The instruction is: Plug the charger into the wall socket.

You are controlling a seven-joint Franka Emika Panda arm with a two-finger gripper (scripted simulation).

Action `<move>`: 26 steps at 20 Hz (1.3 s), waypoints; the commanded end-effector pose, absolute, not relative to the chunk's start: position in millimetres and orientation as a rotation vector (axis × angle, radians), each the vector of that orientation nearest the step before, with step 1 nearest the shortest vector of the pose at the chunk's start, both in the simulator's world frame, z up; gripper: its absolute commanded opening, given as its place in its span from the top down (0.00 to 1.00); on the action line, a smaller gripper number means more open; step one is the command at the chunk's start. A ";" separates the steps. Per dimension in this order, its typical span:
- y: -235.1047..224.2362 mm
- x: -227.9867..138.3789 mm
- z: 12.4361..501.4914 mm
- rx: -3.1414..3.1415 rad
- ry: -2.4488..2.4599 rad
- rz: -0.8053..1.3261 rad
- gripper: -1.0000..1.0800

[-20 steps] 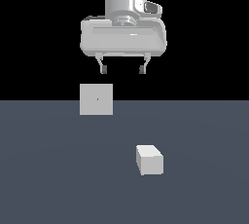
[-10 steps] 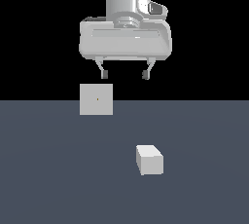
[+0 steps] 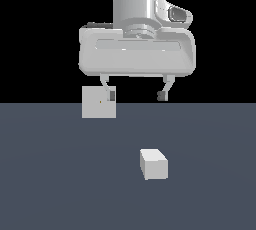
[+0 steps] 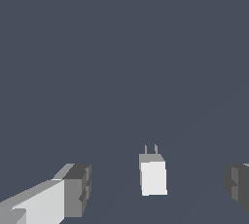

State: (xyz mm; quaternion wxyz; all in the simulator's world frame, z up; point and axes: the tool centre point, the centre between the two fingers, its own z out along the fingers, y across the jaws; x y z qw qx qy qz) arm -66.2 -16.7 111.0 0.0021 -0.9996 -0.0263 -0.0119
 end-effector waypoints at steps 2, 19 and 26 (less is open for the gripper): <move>-22.7 -84.3 94.4 -3.136 -0.104 -0.048 0.04; -34.7 -114.1 62.3 -3.136 -0.141 -0.064 0.04; -34.8 -114.8 41.9 -3.136 -0.142 -0.066 0.04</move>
